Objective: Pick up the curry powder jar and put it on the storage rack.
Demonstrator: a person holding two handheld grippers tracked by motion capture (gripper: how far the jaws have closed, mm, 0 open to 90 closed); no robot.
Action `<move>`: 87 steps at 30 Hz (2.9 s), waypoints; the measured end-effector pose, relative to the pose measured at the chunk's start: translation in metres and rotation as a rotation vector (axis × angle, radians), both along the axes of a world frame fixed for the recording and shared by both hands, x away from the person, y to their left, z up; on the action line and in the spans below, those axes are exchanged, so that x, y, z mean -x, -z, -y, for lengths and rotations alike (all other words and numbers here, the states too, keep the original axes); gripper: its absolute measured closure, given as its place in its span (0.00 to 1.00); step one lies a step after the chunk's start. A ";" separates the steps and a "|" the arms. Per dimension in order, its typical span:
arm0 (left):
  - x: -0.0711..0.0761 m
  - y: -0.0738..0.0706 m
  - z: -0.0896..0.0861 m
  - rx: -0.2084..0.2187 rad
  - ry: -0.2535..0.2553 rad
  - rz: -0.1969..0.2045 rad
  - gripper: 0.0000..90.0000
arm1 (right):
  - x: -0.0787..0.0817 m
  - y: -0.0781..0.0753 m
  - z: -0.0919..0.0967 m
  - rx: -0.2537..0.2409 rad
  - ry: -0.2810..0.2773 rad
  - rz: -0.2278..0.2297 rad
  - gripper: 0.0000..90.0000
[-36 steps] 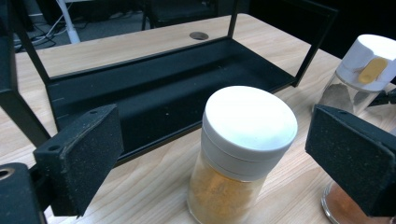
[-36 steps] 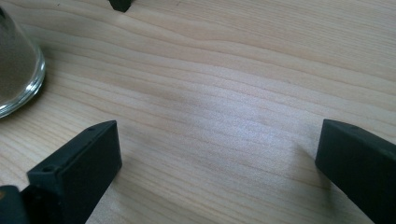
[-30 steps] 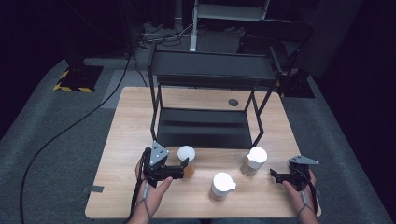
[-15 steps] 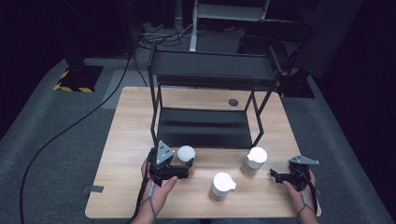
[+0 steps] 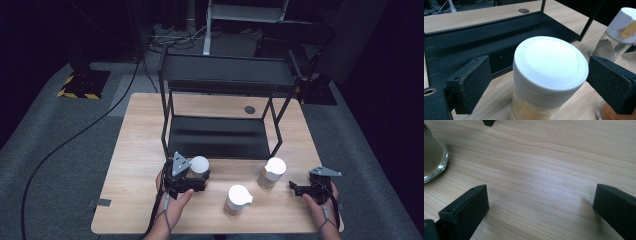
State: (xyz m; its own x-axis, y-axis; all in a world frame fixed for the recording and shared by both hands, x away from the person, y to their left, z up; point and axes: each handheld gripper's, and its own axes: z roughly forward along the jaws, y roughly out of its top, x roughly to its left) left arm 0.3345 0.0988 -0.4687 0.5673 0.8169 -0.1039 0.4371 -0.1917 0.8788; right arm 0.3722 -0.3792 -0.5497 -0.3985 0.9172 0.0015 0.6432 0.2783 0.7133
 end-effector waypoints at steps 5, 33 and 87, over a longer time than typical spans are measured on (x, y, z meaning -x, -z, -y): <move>0.000 0.004 0.003 -0.010 -0.005 0.003 0.14 | 0.000 0.000 0.000 0.000 0.000 0.000 0.00; -0.005 -0.007 0.006 -0.009 0.022 0.038 0.36 | 0.000 0.000 0.000 0.000 0.000 0.000 0.00; -0.081 -0.067 -0.009 -0.033 -0.008 0.059 0.36 | 0.000 0.000 0.000 0.001 0.002 0.001 0.00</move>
